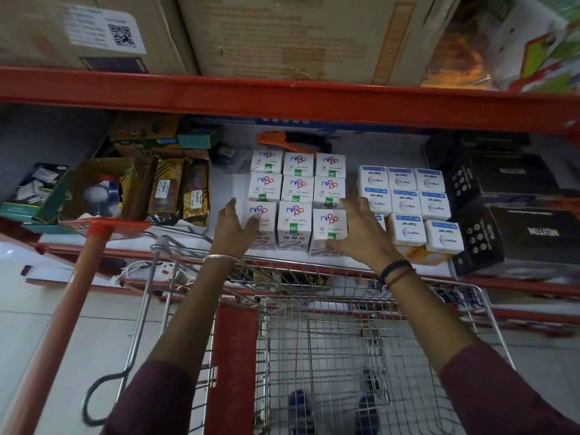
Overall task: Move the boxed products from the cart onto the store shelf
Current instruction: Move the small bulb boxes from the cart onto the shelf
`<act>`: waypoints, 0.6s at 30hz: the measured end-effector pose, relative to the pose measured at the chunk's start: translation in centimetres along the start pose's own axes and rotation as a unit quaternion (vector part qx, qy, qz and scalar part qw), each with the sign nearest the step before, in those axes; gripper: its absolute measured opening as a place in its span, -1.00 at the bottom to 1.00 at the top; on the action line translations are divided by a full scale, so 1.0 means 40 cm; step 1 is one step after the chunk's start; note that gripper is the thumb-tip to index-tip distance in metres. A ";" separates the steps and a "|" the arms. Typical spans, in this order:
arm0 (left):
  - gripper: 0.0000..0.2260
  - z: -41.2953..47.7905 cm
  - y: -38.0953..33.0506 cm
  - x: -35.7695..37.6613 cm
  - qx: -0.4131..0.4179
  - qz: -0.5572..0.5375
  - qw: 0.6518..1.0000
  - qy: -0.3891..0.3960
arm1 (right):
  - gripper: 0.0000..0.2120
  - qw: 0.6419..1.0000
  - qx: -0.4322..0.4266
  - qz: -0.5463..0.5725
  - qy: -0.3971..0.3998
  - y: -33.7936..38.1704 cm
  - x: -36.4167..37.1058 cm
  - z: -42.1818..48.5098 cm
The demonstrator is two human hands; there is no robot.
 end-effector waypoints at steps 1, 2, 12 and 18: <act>-0.40 0.005 0.001 0.001 -0.027 0.012 1.000 0.008 | -0.12 1.000 0.008 0.011 0.010 0.003 0.002 -0.002; -0.43 0.011 0.006 0.004 -0.055 0.026 0.998 0.021 | -0.14 1.000 0.013 0.022 0.017 0.007 0.005 -0.004; -0.66 0.027 0.035 0.037 -0.148 -0.118 0.980 0.062 | -0.25 0.999 0.046 -0.011 -0.003 0.025 0.063 -0.013; -0.78 0.049 0.051 0.049 -0.173 -0.199 0.963 0.061 | -0.39 0.999 0.042 -0.017 -0.028 0.022 0.061 0.000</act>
Point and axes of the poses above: each hand's wrist, its own z-axis towards the middle knuckle, its own x-axis out of the palm, y = z × x, the point moved 4 cm from there along z, towards the middle knuckle, and after that the axes turned 3 degrees about -z, right-handed, at the moved point
